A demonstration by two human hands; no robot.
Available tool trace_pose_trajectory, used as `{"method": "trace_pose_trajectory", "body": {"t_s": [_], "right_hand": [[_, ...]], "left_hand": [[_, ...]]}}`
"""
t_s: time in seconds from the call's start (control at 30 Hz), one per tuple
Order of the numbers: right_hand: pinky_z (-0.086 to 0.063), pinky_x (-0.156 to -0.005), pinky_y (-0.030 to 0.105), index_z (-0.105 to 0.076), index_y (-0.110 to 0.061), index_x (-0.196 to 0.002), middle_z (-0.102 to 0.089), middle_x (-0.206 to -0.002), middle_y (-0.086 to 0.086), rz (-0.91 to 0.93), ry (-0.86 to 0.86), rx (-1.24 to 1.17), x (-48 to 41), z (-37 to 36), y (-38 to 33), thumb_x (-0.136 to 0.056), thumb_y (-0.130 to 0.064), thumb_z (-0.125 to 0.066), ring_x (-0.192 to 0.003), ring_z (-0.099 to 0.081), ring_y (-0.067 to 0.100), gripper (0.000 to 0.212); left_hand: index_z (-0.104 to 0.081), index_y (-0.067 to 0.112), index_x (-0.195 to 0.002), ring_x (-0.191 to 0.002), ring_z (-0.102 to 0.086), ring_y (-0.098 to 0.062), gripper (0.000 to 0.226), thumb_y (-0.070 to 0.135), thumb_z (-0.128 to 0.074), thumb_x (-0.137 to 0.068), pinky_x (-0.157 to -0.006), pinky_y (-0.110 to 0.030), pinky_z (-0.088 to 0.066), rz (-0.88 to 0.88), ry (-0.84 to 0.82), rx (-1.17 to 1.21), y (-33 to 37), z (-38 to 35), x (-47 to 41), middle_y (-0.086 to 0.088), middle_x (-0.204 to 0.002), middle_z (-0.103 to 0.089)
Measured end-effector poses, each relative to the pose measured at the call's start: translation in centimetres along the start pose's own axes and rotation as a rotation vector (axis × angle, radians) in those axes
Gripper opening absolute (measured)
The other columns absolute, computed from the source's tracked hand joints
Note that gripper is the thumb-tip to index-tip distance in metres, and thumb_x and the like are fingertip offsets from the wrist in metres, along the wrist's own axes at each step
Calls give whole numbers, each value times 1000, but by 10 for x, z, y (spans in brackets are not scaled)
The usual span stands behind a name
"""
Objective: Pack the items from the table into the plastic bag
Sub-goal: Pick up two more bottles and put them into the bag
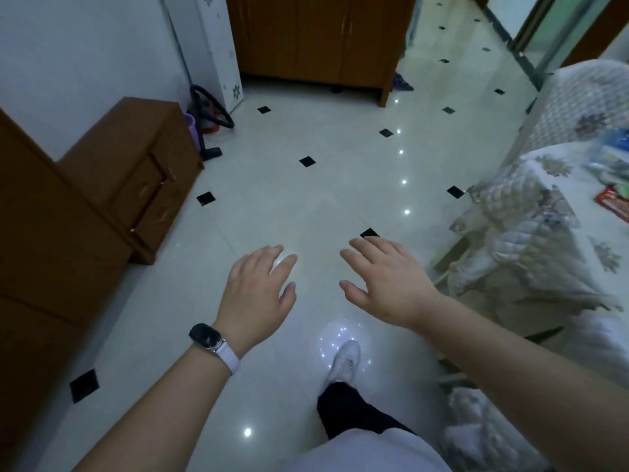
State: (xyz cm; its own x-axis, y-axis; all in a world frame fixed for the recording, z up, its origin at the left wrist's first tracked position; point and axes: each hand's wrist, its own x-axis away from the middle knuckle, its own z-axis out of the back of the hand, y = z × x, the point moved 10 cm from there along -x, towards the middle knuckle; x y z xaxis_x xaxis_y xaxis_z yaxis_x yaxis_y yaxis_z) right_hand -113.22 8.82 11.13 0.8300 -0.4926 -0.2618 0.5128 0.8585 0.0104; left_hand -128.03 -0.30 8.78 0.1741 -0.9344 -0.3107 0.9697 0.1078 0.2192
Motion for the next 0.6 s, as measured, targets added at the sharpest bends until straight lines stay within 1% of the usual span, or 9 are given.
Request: {"method": "trace_pose_trajectory", "body": {"t_s": [0.07, 0.17, 0.23, 0.37, 0.47, 0.6], "right_hand": [[-45, -93, 40, -64, -15, -118, -64, -121, 6, -31, 1, -24, -23, -16, 23, -86, -51, -48, -114, -57, 29, 50], [-47, -92, 40, -64, -15, -118, -64, -122, 6, -83, -22, -63, -59, -41, 66, -87, -51, -47, -113, -58, 30, 51], [-48, -92, 41, -64, -15, -117, -64, -121, 6, -114, -36, -89, -82, -51, 100, -87, -52, -46, -112, -58, 30, 51], [-48, -91, 40, -66, -15, -115, -65, -119, 6, -181, 21, -77, -125, -43, 181, -86, -52, -45, -110, -60, 30, 51], [-47, -92, 41, -65, -15, -116, -65, -122, 7, -226, 27, -42, -152, -33, 239, -86, -53, -44, -112, -59, 31, 53], [-46, -93, 41, -65, -15, -116, -64, -123, 8, -266, 42, -9, -175, -22, 287, -86, -52, -44, -114, -58, 31, 52]], "left_hand": [[-63, 15, -124, -118, -55, -32, 42, 34, -52, -88, -98, -46, -44, -29, -28, -19, -2, -13, -37, -10, -128, -59], [-62, 16, -126, -119, -54, -31, 45, 40, -48, -90, -99, -45, -43, -49, -83, -61, -6, -31, -97, -10, -129, -59], [-62, 16, -125, -118, -55, -31, 45, 41, -48, -91, -98, -45, -44, -68, -89, -73, -5, -37, -140, -10, -128, -60], [-63, 16, -123, -115, -57, -30, 44, 41, -49, -90, -96, -45, -46, -133, -69, -91, 8, -45, -226, -8, -125, -61], [-64, 16, -122, -115, -57, -31, 43, 41, -50, -90, -96, -46, -46, -192, -62, -93, 21, -55, -285, -9, -125, -61], [-64, 15, -121, -117, -56, -32, 42, 40, -50, -89, -97, -49, -45, -292, -42, -94, 38, -68, -346, -9, -125, -61]]}}
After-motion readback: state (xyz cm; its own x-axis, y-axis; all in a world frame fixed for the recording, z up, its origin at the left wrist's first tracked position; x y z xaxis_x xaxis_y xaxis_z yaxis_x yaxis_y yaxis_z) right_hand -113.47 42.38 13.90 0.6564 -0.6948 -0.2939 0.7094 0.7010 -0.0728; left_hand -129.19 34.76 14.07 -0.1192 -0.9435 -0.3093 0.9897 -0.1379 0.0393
